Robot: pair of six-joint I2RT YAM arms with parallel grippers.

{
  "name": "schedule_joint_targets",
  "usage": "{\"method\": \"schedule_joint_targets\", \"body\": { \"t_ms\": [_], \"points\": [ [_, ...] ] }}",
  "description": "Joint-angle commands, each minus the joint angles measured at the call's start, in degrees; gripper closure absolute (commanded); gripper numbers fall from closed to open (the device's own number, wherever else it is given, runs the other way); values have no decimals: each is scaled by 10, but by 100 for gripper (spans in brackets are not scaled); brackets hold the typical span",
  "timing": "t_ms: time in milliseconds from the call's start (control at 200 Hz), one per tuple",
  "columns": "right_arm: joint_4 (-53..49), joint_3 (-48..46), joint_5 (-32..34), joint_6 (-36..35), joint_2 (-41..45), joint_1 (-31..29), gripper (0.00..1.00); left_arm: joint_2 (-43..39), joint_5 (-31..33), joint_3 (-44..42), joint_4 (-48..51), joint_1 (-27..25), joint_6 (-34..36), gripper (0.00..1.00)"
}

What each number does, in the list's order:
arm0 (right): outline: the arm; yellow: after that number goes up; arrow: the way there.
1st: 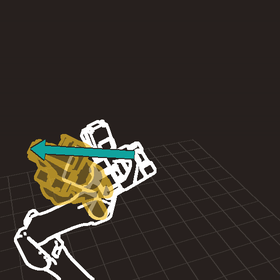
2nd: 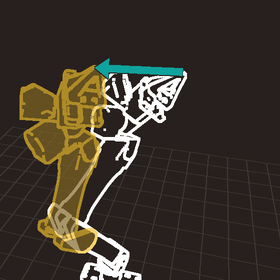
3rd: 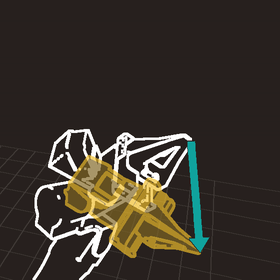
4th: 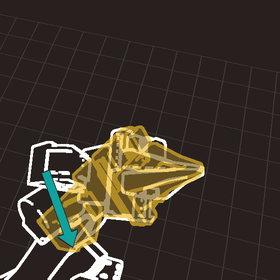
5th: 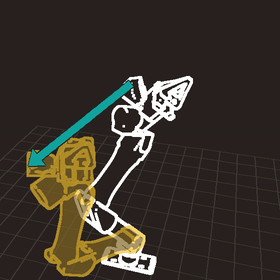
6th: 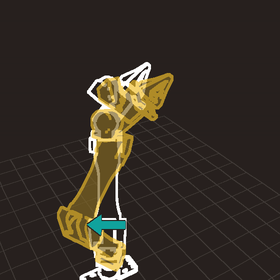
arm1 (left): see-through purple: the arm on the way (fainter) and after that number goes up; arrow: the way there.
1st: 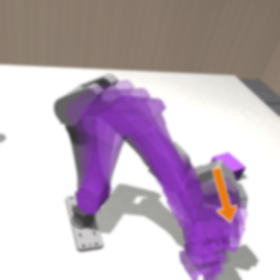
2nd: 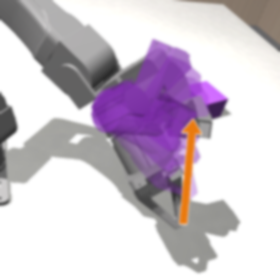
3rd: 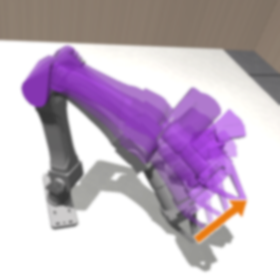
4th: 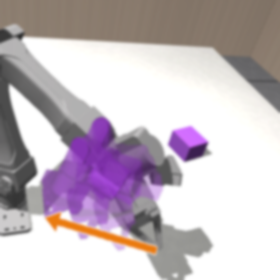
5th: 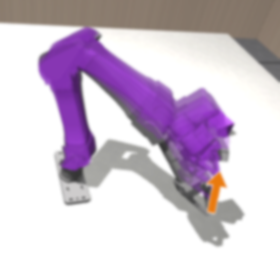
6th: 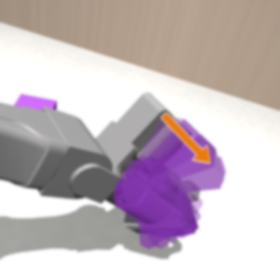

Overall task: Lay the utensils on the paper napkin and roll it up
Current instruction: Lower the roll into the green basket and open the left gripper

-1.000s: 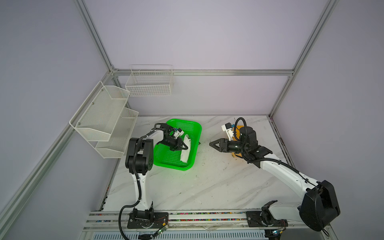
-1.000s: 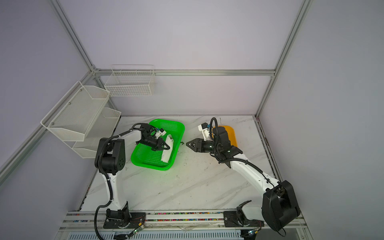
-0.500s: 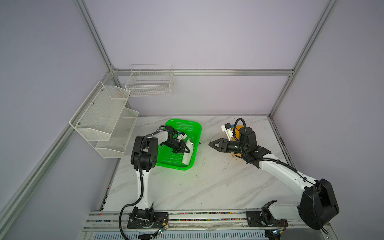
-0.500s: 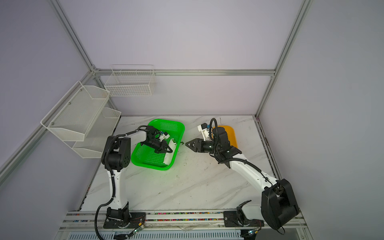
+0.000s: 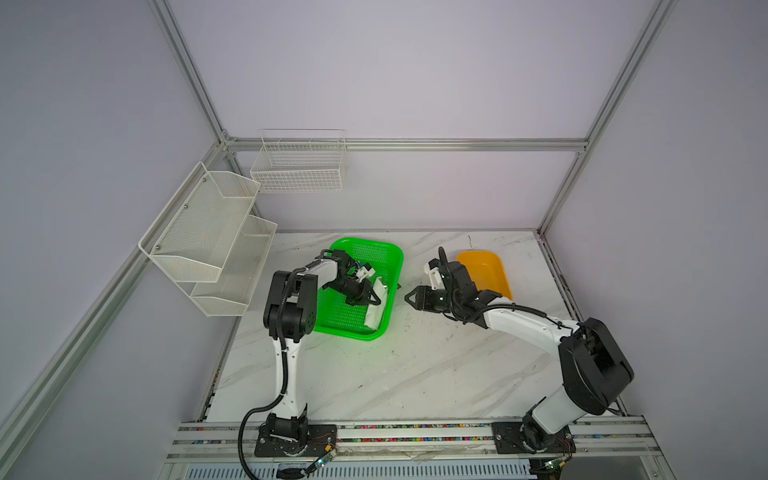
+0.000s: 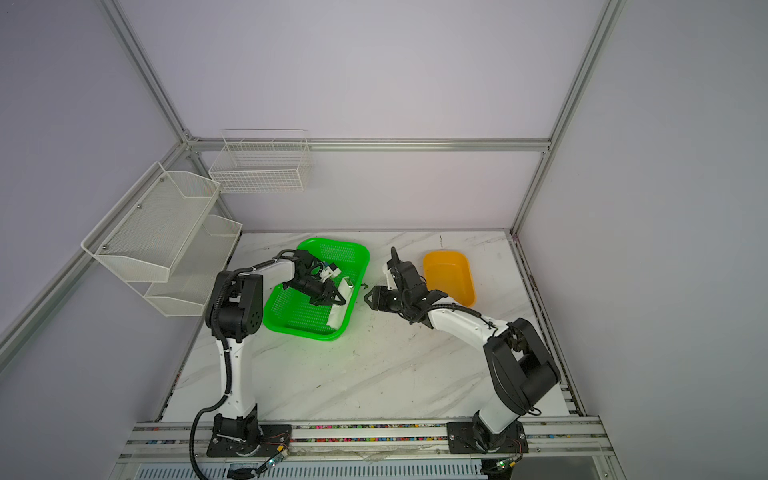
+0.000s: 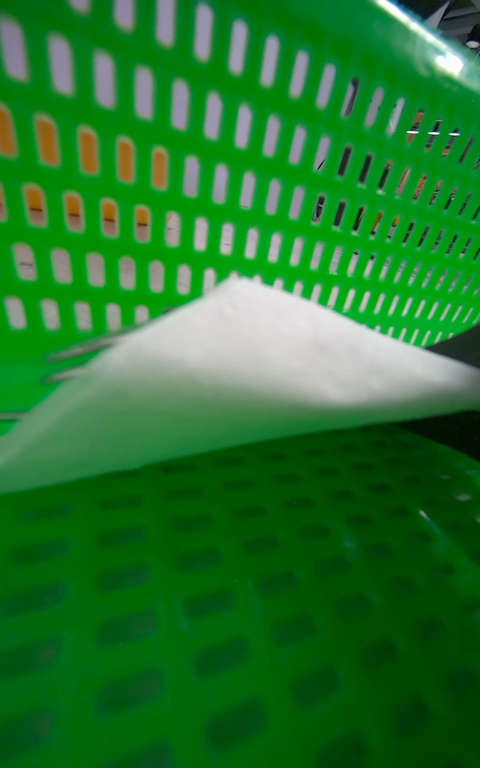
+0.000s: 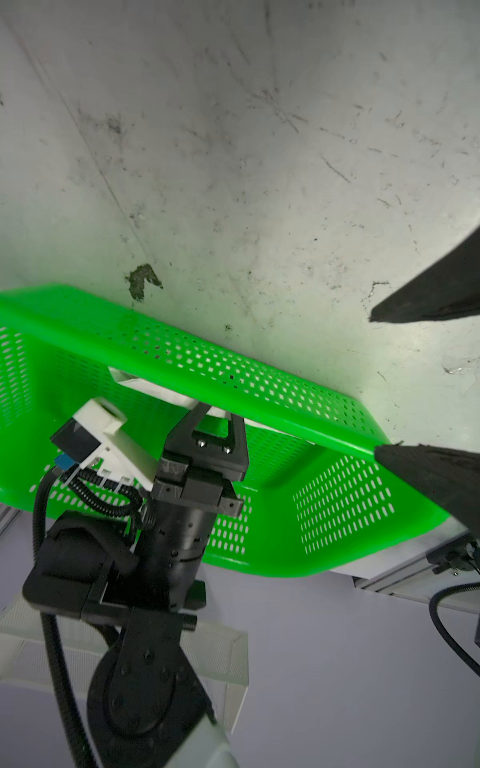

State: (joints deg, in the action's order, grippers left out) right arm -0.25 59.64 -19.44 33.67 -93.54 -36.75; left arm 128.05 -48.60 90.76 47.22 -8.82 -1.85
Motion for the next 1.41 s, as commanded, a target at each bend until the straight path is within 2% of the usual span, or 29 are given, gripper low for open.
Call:
{"method": "schedule_joint_targets", "body": {
  "t_ms": [0,285,540,660,715,1030,1200,1400],
  "points": [
    [6,25,52,15,-20,-16,50,11,39,35,10,-4,14,87],
    [16,64,47,15,-69,-36,50,11,70,40,12,-8,3,80],
    [17,63,60,20,-69,-38,50,-3,99,41,17,-9,1,71],
    [16,60,65,20,-61,-38,50,-11,111,40,19,-10,0,62],
    [14,60,68,19,-58,-38,50,-16,115,40,19,-11,-2,54],
    [8,53,70,17,-44,-38,49,-74,178,35,13,-14,-18,34],
    [7,53,71,17,-39,-38,50,-105,204,17,-27,-13,-47,35],
    [4,55,66,17,-38,-38,49,-79,199,33,-50,-17,-77,53]
  ]
}}
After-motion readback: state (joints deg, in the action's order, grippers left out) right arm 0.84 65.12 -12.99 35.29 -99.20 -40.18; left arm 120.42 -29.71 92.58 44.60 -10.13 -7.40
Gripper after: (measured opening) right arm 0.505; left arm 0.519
